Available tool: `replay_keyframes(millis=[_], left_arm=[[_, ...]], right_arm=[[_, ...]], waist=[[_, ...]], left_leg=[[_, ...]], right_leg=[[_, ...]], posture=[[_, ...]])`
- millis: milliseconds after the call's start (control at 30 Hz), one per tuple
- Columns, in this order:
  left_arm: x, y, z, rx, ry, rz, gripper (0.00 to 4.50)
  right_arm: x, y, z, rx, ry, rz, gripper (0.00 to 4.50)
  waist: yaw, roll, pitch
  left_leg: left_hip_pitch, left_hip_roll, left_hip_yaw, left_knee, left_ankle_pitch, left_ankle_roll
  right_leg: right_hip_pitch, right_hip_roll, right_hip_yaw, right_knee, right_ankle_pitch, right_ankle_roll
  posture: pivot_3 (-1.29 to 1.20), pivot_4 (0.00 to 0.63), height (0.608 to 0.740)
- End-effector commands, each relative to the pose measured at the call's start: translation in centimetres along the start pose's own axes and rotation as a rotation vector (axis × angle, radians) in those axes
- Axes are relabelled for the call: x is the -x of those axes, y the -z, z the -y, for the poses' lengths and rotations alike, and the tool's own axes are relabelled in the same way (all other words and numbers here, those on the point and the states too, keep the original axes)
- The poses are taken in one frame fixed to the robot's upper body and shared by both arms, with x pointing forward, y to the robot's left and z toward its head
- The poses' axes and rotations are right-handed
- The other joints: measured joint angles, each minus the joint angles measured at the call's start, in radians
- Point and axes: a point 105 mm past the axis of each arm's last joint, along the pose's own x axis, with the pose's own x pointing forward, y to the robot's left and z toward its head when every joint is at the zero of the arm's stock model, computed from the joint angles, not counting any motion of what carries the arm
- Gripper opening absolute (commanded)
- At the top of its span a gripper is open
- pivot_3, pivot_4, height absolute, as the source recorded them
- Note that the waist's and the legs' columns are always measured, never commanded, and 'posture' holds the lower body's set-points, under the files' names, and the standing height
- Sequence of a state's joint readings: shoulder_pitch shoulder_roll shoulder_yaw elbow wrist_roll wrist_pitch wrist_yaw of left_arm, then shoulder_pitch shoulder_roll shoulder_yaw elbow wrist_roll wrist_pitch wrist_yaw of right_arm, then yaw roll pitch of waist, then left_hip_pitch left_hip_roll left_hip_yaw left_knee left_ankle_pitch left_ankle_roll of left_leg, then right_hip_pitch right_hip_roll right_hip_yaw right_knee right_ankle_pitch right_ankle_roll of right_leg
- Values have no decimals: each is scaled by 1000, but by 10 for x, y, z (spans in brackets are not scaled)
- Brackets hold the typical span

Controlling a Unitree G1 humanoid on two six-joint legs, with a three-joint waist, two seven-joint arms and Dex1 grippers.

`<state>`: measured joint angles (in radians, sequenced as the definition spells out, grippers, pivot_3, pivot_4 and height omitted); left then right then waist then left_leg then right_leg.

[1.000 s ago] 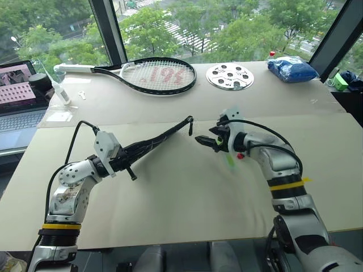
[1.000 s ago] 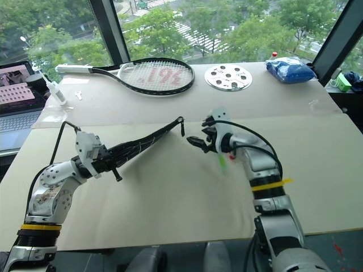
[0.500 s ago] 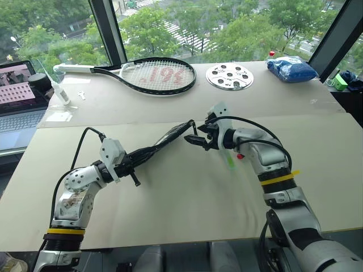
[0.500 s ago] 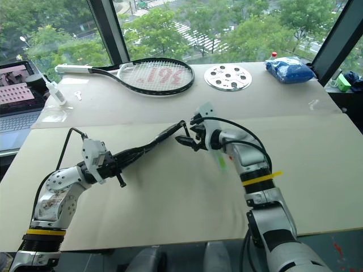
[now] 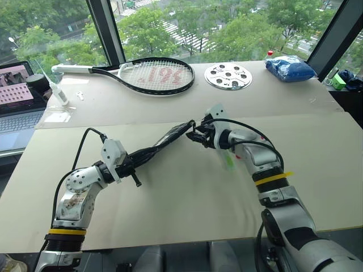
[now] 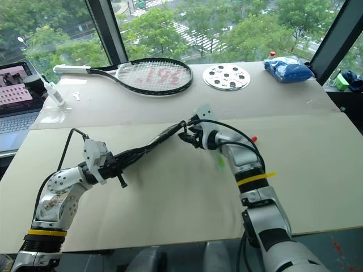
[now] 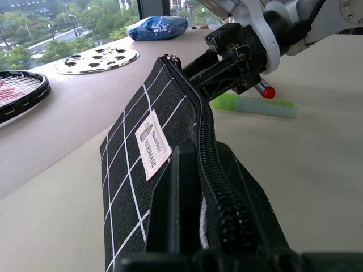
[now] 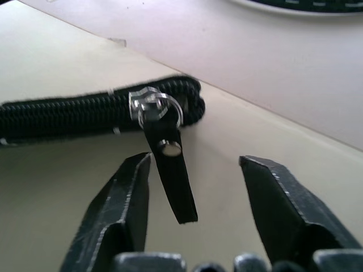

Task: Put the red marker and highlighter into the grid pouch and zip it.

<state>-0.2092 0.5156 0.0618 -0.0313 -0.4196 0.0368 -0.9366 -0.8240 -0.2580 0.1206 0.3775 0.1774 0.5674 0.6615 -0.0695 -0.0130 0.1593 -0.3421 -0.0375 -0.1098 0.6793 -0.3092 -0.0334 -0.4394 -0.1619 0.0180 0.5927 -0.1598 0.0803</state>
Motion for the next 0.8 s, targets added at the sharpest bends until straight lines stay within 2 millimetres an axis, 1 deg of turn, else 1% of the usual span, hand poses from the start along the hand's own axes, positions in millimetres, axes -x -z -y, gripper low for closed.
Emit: replay_keyframes(millis=[33,67,100,167,300,400,467,567,667,700,800], left_arm=[[0,-10,3,-53,12,27,0],[0,-10,4,-56,15,25,0],[0,-9,4,-58,17,22,0],[0,-7,5,-63,21,17,0],[0,-6,5,-67,24,15,0],[0,-5,6,-69,28,15,0],[-1,-5,6,-70,31,15,0],[-3,-5,7,-71,35,18,0],[-4,-6,8,-71,39,20,0],[-4,-6,8,-72,40,20,0],[-5,-7,7,-73,45,19,0]], right_arm=[[3,-23,-9,71,-48,70,1363],[4,-22,-12,79,-70,65,1055],[6,-21,-17,90,-100,55,580],[13,-16,-31,122,-192,29,73],[26,-9,-51,166,-321,-1,73],[31,-7,-62,181,-376,-16,73],[29,-6,-67,186,-385,-25,73],[20,-4,-74,175,-373,-32,73],[15,-7,-79,153,-365,-22,73],[15,-9,-82,143,-381,-16,73],[19,-10,-106,113,-488,-12,73]], waist=[[0,0,0],[0,0,0],[0,0,0],[0,0,0],[1,0,0],[3,0,0],[1,0,0],[1,0,0],[2,0,0],[2,0,0],[5,0,0]], left_leg=[[0,0,0,0,0,0],[0,0,0,0,0,0],[0,0,0,0,0,0],[0,0,0,0,0,0],[0,0,0,0,-1,2],[0,0,0,0,-1,2],[0,0,0,0,-1,2],[0,0,0,0,-1,2],[0,0,0,0,-1,2],[0,0,0,0,-1,2],[0,0,0,0,-1,2]], right_leg=[[0,0,0,0,0,0],[0,0,0,0,0,0],[0,0,0,0,0,0],[0,0,0,0,0,0],[0,0,0,0,0,0],[0,0,0,0,0,0],[0,0,0,0,0,0],[0,0,0,0,0,0],[0,0,0,0,0,0],[0,0,0,0,0,0],[0,0,0,0,0,0]], posture=[[0,150,740],[0,150,740],[0,150,740],[0,150,740],[0,150,740],[0,150,740],[0,150,740],[0,150,740],[0,150,740],[0,150,740],[0,150,740]])
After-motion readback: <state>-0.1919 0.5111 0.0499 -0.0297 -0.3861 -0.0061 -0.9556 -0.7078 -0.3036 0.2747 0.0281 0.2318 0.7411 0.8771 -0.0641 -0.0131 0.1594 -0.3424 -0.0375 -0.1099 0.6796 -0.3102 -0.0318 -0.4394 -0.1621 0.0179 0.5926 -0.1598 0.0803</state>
